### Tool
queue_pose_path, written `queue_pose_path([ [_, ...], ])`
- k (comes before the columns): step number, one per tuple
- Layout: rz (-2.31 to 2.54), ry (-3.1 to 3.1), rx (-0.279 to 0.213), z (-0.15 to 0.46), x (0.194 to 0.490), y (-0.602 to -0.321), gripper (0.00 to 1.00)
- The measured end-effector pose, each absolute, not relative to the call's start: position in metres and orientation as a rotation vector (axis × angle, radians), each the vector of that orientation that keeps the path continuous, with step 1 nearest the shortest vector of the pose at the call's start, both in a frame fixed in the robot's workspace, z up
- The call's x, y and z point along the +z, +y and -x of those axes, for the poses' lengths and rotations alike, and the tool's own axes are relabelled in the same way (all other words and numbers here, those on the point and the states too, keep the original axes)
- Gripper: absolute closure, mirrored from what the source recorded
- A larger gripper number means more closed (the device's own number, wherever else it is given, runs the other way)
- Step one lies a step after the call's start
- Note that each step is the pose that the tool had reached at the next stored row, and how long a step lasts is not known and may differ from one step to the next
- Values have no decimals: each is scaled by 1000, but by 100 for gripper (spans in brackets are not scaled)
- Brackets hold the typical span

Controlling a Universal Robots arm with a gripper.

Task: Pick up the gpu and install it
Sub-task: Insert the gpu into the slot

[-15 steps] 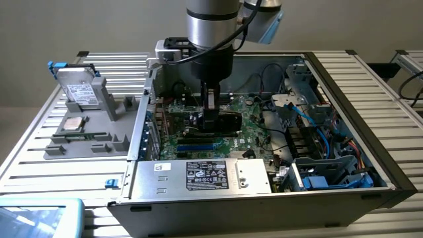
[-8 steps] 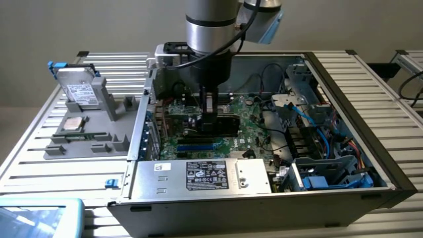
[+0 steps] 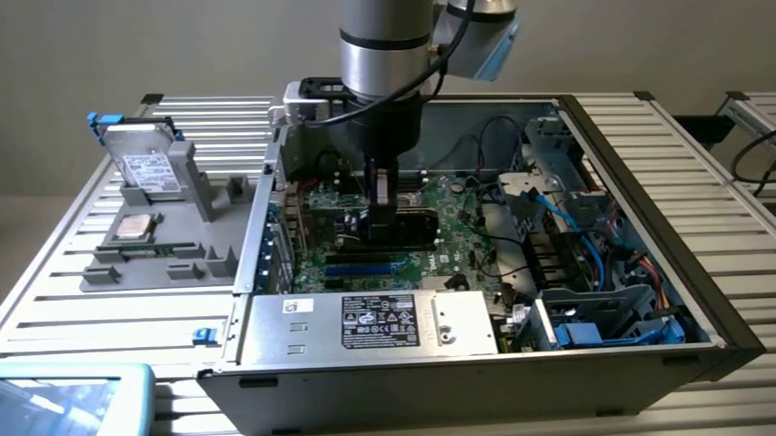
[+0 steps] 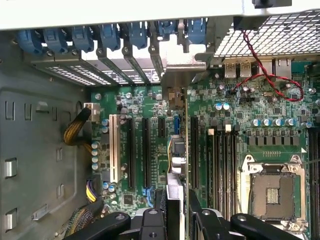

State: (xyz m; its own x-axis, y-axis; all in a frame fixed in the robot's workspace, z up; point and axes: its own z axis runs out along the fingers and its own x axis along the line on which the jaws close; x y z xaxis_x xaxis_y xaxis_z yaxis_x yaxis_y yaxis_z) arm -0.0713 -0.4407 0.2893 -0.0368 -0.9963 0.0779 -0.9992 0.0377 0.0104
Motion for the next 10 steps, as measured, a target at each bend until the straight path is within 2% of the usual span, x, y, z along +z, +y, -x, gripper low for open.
queue_pose_path([
  [10, -2137, -2218, 61, 72, 276, -444, 72],
])
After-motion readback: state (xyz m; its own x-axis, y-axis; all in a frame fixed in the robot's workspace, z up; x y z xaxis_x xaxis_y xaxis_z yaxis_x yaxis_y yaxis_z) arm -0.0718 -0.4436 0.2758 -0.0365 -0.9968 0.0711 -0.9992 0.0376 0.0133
